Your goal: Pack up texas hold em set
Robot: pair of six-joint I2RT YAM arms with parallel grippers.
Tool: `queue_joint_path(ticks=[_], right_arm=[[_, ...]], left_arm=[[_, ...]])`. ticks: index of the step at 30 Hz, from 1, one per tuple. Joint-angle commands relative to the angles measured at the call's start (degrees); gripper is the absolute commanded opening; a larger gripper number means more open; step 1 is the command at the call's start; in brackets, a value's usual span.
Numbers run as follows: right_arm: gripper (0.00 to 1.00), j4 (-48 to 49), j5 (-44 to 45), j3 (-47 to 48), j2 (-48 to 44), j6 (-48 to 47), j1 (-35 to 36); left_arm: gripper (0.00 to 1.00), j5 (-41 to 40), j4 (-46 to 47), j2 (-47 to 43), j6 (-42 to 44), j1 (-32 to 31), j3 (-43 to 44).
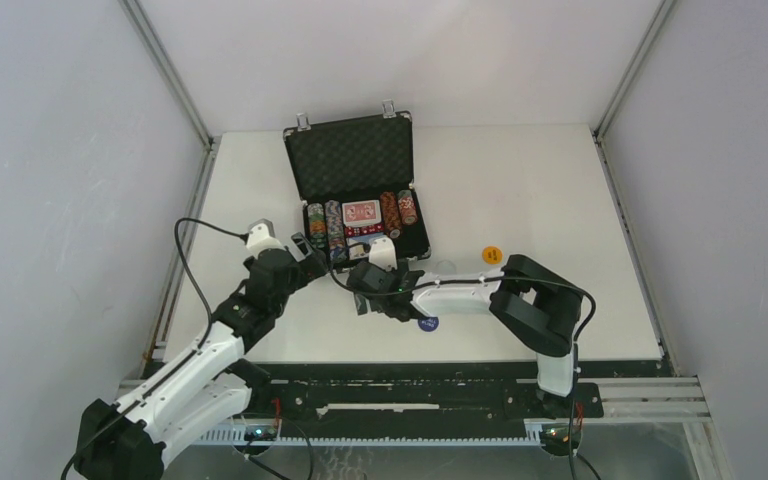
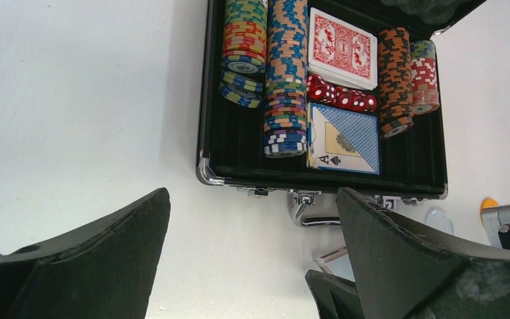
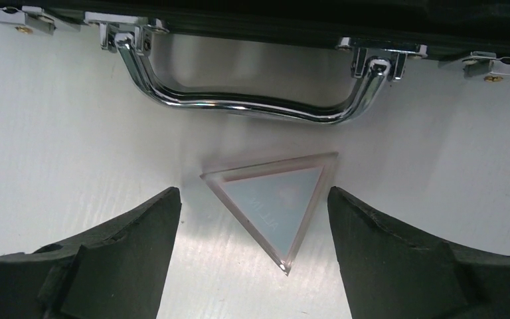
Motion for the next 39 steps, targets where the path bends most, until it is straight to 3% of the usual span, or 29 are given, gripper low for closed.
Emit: queue_joint_path(ticks=[1, 17, 27, 29, 33, 39], right_arm=[[0.88, -0.5, 0.2, 2.7, 2.1, 2.4, -0.3], [0.75, -2.6, 2.0, 2.8, 3.5, 4.0, -0.3], [0.58, -3.1, 2.7, 2.8, 2.7, 4.0, -0.1], [0.59, -3.2, 2.8, 2.8, 2.3, 3.9, 0.0], [0.79, -2.1, 1.6, 2.8, 2.4, 3.1, 0.0], [0.76, -1.8, 1.4, 2.8, 3.2, 4.3, -0.1]], left_arm=[[1.0, 0.6, 1.7, 0.1, -0.5, 0.3, -1.1], [1.0, 2.2, 2.7, 0.3, -0.4, 0.3, -1.4], [1.0, 3.2, 3.2, 0.9, -0.3, 0.3, -1.3], [1.0, 3.2, 3.3, 0.9, -0.3, 0.3, -1.3], [1.0, 3.3, 3.3, 0.9, -0.3, 0.3, -1.3], [1.0, 3.5, 3.3, 1.0, -0.1, 0.3, -1.3]])
